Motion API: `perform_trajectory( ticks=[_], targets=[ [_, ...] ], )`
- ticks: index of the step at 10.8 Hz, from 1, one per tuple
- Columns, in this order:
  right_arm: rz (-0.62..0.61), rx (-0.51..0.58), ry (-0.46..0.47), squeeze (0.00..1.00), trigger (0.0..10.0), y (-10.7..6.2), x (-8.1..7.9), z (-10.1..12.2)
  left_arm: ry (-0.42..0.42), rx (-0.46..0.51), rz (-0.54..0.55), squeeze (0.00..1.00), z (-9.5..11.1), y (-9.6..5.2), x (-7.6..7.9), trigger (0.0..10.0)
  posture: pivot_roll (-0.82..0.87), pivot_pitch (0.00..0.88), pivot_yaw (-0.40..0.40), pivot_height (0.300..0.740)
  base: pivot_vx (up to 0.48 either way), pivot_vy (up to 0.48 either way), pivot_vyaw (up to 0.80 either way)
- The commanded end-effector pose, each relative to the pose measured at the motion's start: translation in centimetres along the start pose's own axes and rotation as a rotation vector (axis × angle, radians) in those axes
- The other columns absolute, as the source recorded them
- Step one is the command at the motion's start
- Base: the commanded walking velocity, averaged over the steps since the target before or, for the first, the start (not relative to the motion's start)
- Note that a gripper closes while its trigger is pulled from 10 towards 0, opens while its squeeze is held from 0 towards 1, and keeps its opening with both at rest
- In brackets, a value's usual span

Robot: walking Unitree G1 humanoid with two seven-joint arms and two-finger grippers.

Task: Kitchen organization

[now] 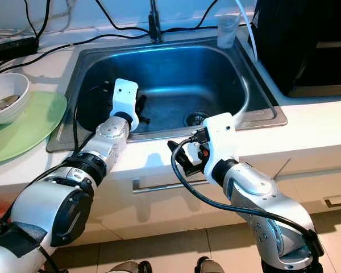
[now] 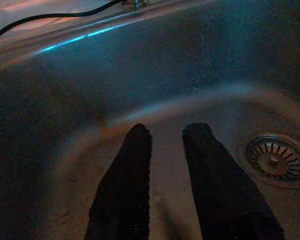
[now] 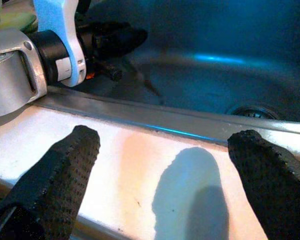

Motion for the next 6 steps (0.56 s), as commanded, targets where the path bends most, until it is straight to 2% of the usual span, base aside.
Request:
perform_trajectory(
  ticks=[1, 4, 6],
  targets=[
    [0.006, 0.019, -0.013, 0.00, 10.0, -0.2, -0.4, 0.1, -0.014, -0.002, -0.005, 1.00, 0.5, 0.2, -0.1, 10.0, -0.16, 0.093, 0.121, 0.740, 0.000, 0.000, 0.00],
    [0.005, 0.021, -0.016, 0.00, 10.0, 0.1, -0.4, 0.1, -0.007, 0.018, 0.017, 1.00, 1.0, 0.3, -0.5, 10.0, -0.15, 0.088, 0.122, 0.740, 0.000, 0.000, 0.00],
    [0.002, 0.027, -0.021, 0.00, 10.0, 0.2, -0.2, 0.2, 0.025, 0.065, 0.095, 1.00, 2.3, 0.4, -1.9, 10.0, -0.15, 0.080, 0.115, 0.740, 0.000, 0.000, 0.00]
  ],
)
Point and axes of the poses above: a point about 5 cm out from each wrist's last joint towards the gripper, its own y axis pointing out of the wrist towards the gripper, its own z axis along the axis of the wrist's last joint, x = y × z, the point moved 2 cm from there along y, pointing out of the wrist towards the gripper, and after that the axes turned 11 degrees about y, right-handed, at the moved point
